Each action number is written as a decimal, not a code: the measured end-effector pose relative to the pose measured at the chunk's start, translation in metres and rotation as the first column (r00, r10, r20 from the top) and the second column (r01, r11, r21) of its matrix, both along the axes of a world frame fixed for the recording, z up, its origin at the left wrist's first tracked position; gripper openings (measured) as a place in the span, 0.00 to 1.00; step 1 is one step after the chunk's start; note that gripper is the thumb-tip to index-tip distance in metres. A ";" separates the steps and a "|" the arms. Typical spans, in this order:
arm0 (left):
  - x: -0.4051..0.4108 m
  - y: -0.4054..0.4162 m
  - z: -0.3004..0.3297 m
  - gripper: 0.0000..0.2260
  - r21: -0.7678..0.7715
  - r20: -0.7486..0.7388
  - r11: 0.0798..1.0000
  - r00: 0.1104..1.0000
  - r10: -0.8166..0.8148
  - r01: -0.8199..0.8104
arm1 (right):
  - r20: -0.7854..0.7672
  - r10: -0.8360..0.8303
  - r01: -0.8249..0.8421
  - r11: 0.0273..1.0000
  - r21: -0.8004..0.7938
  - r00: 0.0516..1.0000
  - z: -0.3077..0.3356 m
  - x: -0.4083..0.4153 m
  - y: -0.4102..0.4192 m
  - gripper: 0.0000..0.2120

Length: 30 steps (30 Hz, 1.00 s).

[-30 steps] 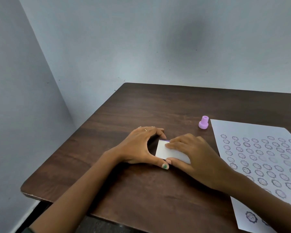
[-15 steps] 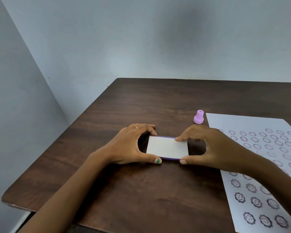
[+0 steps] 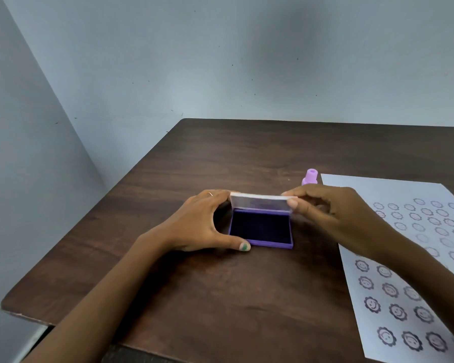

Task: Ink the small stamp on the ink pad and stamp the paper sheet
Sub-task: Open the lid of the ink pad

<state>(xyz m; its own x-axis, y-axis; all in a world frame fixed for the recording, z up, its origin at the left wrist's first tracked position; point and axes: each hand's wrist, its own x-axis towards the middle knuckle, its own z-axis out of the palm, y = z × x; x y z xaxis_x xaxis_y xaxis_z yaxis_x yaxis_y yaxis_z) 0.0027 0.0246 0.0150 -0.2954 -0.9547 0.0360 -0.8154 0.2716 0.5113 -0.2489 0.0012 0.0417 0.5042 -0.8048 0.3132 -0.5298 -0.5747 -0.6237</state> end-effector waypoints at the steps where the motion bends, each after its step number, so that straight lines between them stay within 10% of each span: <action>1: 0.000 0.000 0.000 0.39 0.003 -0.003 1.000 1.000 -0.003 0.003 | 0.011 -0.038 0.038 0.999 -0.008 0.999 -0.003 0.000 -0.002 0.18; 30: -0.003 0.001 0.002 0.45 -0.019 0.049 0.999 0.998 -0.033 0.034 | 0.061 -0.301 0.297 0.953 0.060 0.952 -0.022 0.006 -0.010 0.10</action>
<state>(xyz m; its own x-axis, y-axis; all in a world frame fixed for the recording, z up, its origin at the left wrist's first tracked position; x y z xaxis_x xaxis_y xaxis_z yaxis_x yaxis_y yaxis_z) -0.0006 0.0257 0.0169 -0.3287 -0.9436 0.0394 -0.8298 0.3084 0.4651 -0.2426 -0.0092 0.0195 0.2168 -0.9308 0.2944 -0.6275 -0.3639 -0.6883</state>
